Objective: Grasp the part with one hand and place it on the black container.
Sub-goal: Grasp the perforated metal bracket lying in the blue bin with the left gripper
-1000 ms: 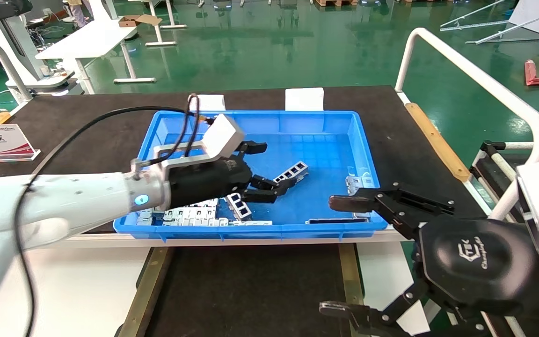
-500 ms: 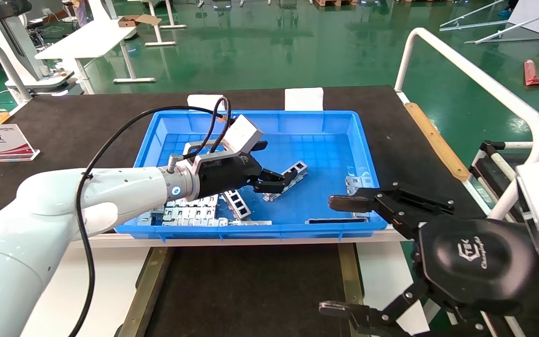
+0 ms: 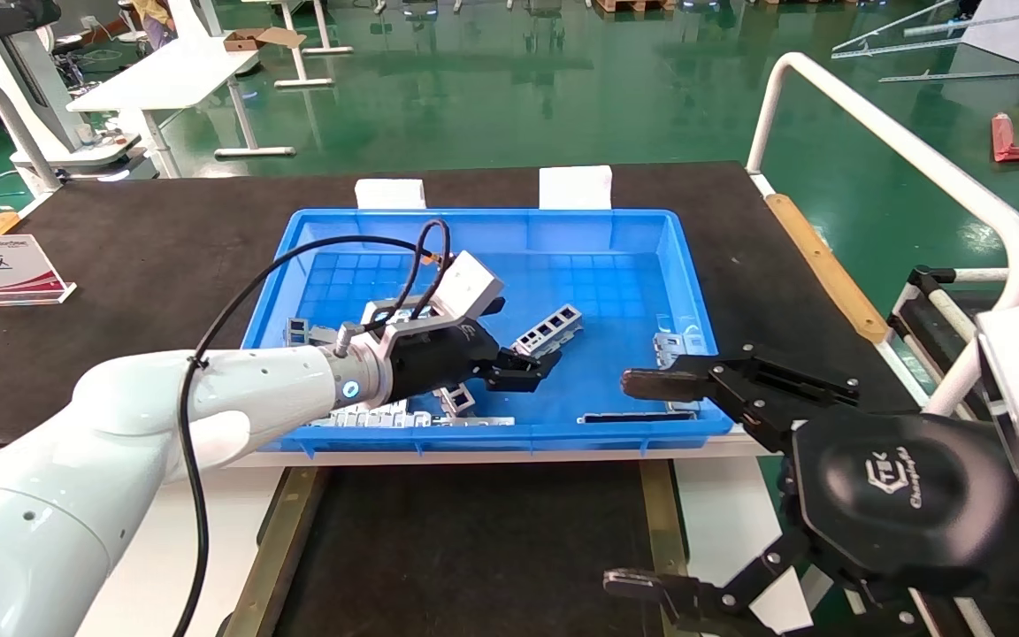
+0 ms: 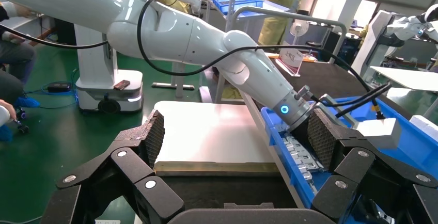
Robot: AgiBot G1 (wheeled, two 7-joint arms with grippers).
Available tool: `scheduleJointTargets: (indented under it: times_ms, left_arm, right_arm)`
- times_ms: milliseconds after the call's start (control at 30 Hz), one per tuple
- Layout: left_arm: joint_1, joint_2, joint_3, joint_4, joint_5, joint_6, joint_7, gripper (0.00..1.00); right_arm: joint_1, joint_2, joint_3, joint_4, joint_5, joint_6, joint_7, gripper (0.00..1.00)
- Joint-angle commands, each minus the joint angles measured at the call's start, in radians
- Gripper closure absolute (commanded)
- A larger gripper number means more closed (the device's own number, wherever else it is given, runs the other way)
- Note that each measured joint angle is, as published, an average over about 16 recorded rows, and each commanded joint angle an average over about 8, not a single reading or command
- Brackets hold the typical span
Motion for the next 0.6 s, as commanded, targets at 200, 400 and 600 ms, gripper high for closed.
scheduleJointTargets:
  times_ms: [200,400,600]
  left_arm:
    - [0.019,0.002,0.085,-0.033,-0.049,-0.065,-0.035,0.86]
    - [0.034,0.002,0.157,-0.056,-0.096,-0.124,-0.061,1.00]
    - [0.041,0.001,0.217,-0.064,-0.144,-0.177,-0.076,1.00]
  right_arm:
    - [0.000,0.000,0.000,0.000,0.000,0.000,0.000,1.00]
    - [0.000,0.000,-0.001,0.000,0.001,0.000,0.000,1.00]
    - [0.000,0.001,-0.001,0.000,0.001,0.001,-0.001,1.00]
